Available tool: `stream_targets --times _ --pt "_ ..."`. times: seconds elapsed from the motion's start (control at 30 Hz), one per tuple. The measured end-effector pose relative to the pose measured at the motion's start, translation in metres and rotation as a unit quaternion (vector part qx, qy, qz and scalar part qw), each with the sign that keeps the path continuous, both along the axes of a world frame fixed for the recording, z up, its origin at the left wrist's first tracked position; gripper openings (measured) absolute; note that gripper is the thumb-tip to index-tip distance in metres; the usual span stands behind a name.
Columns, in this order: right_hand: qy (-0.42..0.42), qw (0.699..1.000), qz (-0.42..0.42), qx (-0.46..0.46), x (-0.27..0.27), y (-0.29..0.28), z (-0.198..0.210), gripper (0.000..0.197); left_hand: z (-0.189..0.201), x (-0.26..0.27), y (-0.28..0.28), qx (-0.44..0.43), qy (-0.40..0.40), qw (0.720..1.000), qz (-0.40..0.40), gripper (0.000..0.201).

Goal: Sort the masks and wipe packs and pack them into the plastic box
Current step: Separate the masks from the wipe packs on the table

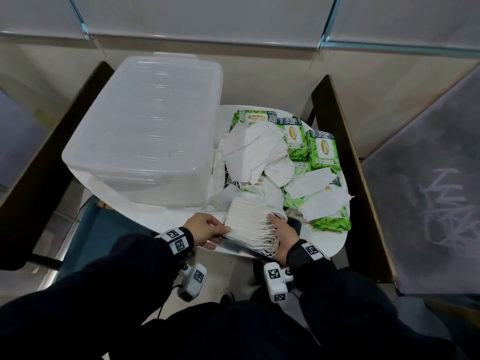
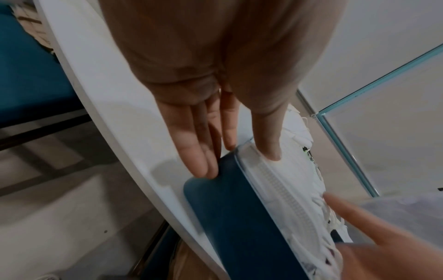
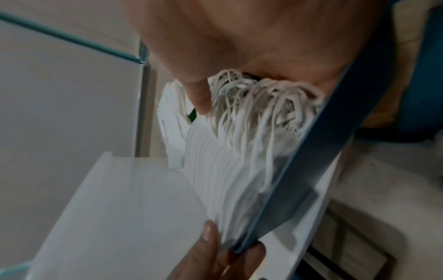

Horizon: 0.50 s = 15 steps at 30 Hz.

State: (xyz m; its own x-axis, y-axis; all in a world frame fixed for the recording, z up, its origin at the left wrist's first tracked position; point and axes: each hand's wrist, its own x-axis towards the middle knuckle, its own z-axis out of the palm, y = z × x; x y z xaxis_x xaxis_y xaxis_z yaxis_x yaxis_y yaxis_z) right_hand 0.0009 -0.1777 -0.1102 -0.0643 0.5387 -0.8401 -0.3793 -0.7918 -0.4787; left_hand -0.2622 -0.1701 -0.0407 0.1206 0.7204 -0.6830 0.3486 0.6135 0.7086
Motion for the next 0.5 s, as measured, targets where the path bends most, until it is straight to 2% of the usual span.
stream_targets --times 0.03,0.07,0.13,0.2,0.27,0.3,0.4,0.5 --pt "0.047 0.999 0.002 0.000 -0.005 0.000 0.001 0.087 -0.002 0.001 -0.001 0.004 0.001 1.000 0.006 0.040" --pt "0.067 0.998 0.000 0.000 -0.017 -0.003 0.034 0.070 -0.003 0.002 -0.001 0.005 -0.001 1.000 0.011 0.041" --pt "0.075 0.997 -0.007 -0.003 -0.020 -0.004 0.047 0.059 -0.005 0.002 0.000 0.003 -0.010 1.000 0.016 0.042" --pt "0.072 0.997 -0.006 -0.003 -0.013 0.001 0.034 0.067 -0.006 0.002 0.001 -0.006 -0.022 1.000 0.018 0.044" --pt "0.037 0.999 -0.022 0.006 -0.009 0.004 0.027 0.088 -0.007 0.004 0.000 -0.013 -0.039 0.999 0.017 0.047" --pt "0.045 0.999 -0.027 0.009 -0.011 0.002 0.036 0.090 -0.008 0.005 -0.001 -0.013 -0.043 0.999 0.016 0.048" --pt "0.110 0.993 -0.027 0.015 -0.013 -0.003 0.062 0.075 -0.010 0.009 0.001 -0.006 -0.035 0.999 0.014 0.046" --pt "0.138 0.989 -0.041 0.026 -0.008 -0.001 0.061 0.084 -0.008 0.010 0.006 -0.018 -0.070 0.997 0.017 0.045"
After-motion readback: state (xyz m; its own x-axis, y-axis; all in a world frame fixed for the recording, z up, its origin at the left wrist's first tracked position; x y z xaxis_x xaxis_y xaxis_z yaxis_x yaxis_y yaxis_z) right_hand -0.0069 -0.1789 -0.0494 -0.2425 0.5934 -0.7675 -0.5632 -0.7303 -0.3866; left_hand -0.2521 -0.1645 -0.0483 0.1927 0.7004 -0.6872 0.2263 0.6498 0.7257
